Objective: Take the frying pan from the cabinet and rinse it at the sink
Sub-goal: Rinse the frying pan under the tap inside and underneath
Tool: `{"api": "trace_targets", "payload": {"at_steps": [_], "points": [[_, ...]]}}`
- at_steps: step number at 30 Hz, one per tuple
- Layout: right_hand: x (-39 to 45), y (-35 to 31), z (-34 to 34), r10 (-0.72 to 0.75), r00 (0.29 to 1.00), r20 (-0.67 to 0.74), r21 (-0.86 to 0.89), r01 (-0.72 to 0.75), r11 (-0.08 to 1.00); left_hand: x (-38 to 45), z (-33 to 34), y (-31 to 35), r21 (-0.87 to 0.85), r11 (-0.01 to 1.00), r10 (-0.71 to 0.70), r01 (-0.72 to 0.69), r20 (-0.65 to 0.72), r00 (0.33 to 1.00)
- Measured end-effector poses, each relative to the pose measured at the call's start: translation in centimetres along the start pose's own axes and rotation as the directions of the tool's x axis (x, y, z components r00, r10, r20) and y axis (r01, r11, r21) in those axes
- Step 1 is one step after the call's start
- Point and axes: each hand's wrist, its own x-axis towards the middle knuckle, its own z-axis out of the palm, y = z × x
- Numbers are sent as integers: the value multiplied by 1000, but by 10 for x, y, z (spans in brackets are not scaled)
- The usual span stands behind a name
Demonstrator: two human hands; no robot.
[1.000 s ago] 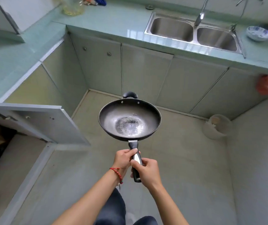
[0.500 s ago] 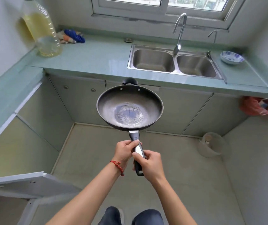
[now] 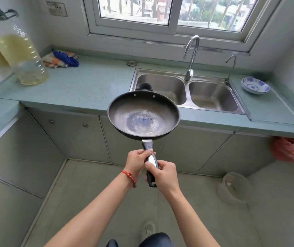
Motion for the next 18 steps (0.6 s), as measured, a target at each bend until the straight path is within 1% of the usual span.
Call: {"api": "trace_targets", "payload": {"at_steps": [4,7,12,18], "points": [[57,-22,-24,-29,999,-14,-18,28,999,51,34,22,-7,1000,17,-17,-4,1000],[97,-34,-38,-22,1000,-18,-37,21,999,85,55,37,-11,1000,24,-24,-14,1000],[158,-48,-51,-14,1000,-10,-26,14,1000,145,77,58,-28,1000,11,-10,13,1000],[243,-64,-53,41,998,-45,-2,-41,999,233,94,77,-22,999,-36,37,34,999]]}}
